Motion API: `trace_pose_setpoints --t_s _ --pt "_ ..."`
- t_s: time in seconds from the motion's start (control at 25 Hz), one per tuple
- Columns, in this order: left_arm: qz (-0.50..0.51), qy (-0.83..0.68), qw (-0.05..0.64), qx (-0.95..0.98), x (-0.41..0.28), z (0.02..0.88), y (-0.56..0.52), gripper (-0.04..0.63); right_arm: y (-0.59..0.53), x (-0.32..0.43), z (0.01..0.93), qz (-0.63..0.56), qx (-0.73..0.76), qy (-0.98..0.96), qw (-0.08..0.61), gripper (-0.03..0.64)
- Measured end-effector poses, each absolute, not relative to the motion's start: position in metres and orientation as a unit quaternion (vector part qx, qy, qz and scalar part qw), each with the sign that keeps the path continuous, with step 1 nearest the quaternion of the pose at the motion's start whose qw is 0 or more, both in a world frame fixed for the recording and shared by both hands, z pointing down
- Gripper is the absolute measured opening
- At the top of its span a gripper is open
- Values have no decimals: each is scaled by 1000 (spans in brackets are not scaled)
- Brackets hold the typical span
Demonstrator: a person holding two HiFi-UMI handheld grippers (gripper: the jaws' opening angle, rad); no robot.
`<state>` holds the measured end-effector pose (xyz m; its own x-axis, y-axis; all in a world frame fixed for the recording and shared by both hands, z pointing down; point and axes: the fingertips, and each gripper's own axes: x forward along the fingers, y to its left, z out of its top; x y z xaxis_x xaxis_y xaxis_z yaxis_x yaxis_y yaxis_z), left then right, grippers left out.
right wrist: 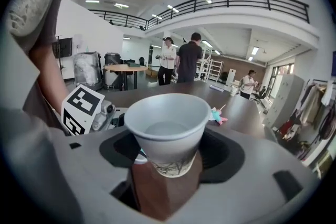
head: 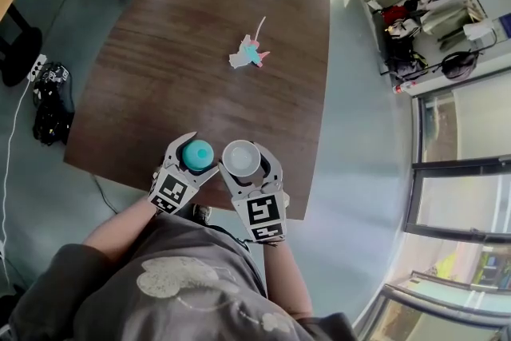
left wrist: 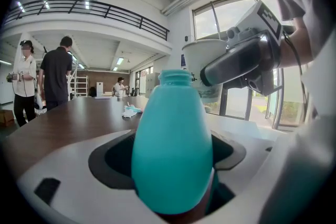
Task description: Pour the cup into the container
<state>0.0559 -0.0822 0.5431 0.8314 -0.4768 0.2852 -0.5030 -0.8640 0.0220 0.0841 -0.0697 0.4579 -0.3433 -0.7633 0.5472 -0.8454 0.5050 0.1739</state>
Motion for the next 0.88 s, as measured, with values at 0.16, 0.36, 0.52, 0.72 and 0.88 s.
trace_pose_setpoints --t_s 0.16,0.36,0.52,0.72,0.88 --pt "135 -255 49 956 56 546 -82 408 -73 80 470 65 486 -806 331 311" --pt "134 -253 47 957 56 547 -81 408 -76 75 476 49 471 -794 381 311" --pt "134 -251 48 957 56 546 -80 408 -77 74 479 43 465 -787 402 311" --pt "133 -249 48 958 57 547 -81 408 -78 73 482 31 460 -776 430 310" --pt "131 -246 48 959 59 547 -84 408 -79 77 485 25 462 -756 463 308"
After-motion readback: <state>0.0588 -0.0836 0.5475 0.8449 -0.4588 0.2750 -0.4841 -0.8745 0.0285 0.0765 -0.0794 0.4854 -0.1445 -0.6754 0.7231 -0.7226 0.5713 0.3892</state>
